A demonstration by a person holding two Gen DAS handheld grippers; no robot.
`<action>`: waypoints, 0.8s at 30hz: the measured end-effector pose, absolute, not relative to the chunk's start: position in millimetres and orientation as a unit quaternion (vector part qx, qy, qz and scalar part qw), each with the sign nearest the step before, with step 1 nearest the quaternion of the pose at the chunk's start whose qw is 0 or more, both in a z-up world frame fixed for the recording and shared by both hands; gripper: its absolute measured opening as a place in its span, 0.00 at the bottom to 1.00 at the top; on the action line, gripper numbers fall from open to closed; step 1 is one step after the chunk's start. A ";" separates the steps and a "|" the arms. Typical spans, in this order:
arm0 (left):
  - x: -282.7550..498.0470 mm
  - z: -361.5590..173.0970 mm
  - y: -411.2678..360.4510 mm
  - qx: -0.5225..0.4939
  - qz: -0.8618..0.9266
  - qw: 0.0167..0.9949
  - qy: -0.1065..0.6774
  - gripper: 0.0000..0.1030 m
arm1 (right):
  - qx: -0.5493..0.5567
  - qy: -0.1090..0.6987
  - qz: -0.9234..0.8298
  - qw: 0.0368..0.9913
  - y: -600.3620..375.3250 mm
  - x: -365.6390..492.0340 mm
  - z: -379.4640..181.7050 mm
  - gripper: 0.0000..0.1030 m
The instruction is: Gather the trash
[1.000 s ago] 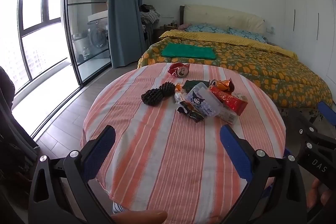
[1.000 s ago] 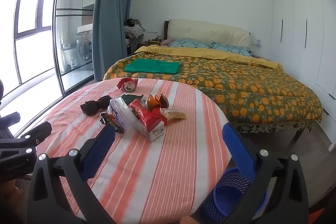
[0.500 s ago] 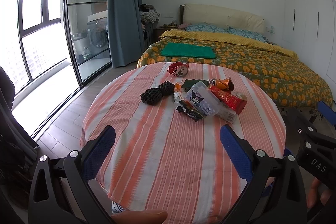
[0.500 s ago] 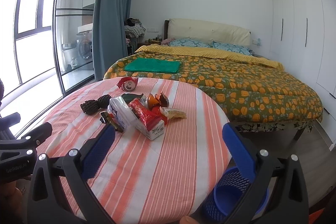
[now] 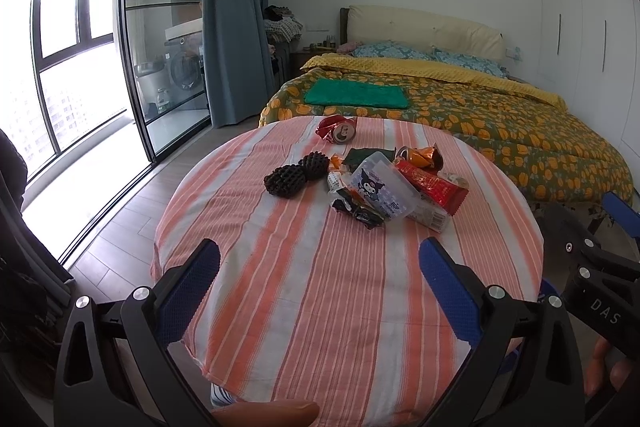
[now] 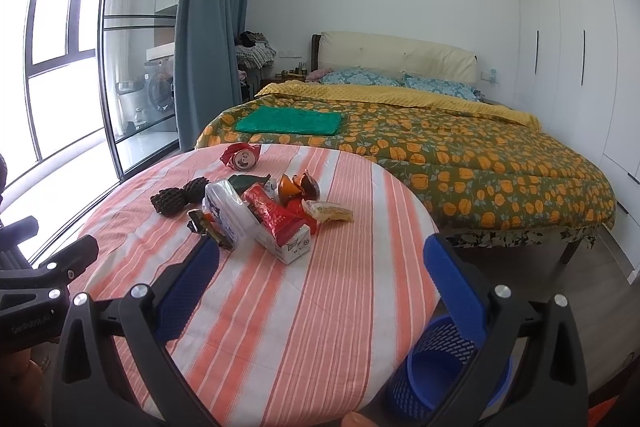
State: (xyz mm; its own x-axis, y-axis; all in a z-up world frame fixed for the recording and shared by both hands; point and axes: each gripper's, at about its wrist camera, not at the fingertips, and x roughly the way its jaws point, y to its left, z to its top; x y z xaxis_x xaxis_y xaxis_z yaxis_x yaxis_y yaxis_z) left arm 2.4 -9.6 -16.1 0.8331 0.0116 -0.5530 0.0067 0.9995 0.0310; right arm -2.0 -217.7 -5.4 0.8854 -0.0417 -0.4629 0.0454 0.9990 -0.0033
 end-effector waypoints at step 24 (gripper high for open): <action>2.2 -19.9 -11.9 0.020 0.003 0.957 0.291 0.96 | 0.015 0.245 -0.022 0.969 -224.4 -0.3 -9.1 0.96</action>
